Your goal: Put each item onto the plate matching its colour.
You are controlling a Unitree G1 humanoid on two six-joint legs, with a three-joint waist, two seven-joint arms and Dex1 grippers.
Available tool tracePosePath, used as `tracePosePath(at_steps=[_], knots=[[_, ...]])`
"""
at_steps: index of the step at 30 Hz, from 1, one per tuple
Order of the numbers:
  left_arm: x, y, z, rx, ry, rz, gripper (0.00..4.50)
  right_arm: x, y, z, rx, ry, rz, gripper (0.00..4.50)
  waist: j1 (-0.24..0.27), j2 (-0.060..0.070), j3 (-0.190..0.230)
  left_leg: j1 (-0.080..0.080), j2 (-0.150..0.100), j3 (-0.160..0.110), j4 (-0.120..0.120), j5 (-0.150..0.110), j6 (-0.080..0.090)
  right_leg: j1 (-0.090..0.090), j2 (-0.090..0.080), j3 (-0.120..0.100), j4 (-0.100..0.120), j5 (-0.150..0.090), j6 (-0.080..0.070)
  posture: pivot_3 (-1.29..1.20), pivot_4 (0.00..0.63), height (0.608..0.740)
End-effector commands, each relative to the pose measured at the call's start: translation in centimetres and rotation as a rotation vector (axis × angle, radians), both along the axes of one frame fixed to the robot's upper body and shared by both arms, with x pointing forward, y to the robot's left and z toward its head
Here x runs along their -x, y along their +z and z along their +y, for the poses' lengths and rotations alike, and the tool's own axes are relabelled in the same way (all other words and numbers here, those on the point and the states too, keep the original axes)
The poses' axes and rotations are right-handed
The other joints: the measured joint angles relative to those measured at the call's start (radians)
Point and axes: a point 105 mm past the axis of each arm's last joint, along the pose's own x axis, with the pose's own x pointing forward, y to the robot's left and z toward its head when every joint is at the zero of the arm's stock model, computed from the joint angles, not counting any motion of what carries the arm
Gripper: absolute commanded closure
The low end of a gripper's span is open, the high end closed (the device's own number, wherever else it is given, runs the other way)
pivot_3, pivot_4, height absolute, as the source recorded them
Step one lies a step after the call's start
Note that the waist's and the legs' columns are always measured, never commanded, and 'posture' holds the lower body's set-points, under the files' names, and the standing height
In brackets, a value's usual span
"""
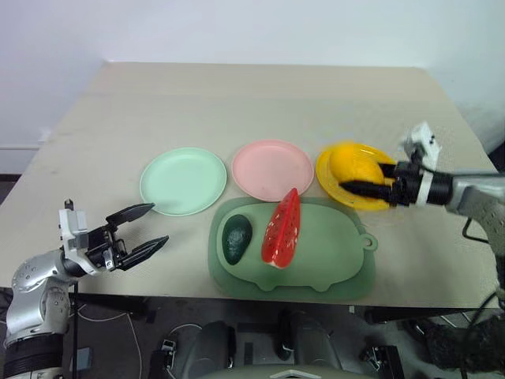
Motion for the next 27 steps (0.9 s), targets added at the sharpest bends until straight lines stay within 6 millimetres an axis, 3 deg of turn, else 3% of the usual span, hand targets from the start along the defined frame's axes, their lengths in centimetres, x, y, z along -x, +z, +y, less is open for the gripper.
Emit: tracePosePath(at_steps=[1,6,10,18,19,21,25,27], knots=[[-0.1,0.7,0.2,0.004,-0.001,-0.032,0.0,-2.6,0.1,-1.9,0.046,-0.153,-0.038,1.36,0.002,0.0,0.0,-0.001,0.0,0.0,0.0,0.0,0.0,0.0,0.0,0.0,0.0,0.0,0.0,0.0,0.15,0.736],[-0.2,1.0,0.0,0.02,0.006,-0.042,0.0,-4.3,-1.4,-2.8,0.1,-0.228,-0.013,1.36,0.001,0.0,0.0,-0.006,-0.001,0.0,0.0,0.0,0.0,-0.006,0.0,0.0,0.001,0.001,0.0,0.0,0.15,0.736],[-0.1,0.9,0.1,0.018,0.01,-0.039,0.0,-4.7,-2.1,-3.0,0.119,-0.241,0.004,1.36,0.0,0.0,0.0,-0.013,-0.002,0.002,0.001,0.003,-0.005,-0.014,0.0,0.0,0.002,0.001,0.001,0.0,0.15,0.736],[0.0,0.8,0.1,0.018,0.015,-0.029,0.0,-4.9,-3.2,-3.9,0.139,-0.271,0.046,1.36,0.0,0.0,0.0,-0.013,-0.001,0.003,0.001,0.001,-0.001,-0.014,0.0,0.0,0.002,0.001,0.001,0.0,0.15,0.736],[0.0,0.8,0.1,0.017,0.015,-0.029,0.0,-4.9,-3.2,-4.0,0.142,-0.276,0.049,0.61,-0.001,0.0,0.0,-0.013,-0.001,0.003,0.001,0.001,-0.001,-0.014,0.0,0.0,0.002,0.001,0.001,0.0,0.15,0.736],[0.0,0.8,0.1,0.016,0.014,-0.029,0.0,-4.9,-3.2,-4.2,0.147,-0.281,0.051,0.03,-0.001,0.0,0.0,-0.013,-0.001,0.003,0.001,0.001,-0.001,-0.014,0.0,0.0,0.003,0.001,0.0,0.0,0.15,0.736],[-0.1,0.7,0.0,0.016,0.014,-0.029,0.0,-4.9,-2.8,-4.6,0.152,-0.28,0.05,0.03,-0.003,0.0,0.0,-0.013,-0.001,0.003,0.001,0.001,-0.001,-0.014,0.0,0.0,0.003,0.001,0.0,0.0,0.15,0.736],[-0.2,0.7,0.0,0.015,0.014,-0.029,0.0,-4.8,-1.6,-4.8,0.166,-0.251,0.012,0.03,-0.003,0.001,0.0,-0.013,-0.001,0.003,0.001,0.001,-0.001,-0.014,0.0,0.0,0.003,0.001,0.0,0.0,0.15,0.736]])
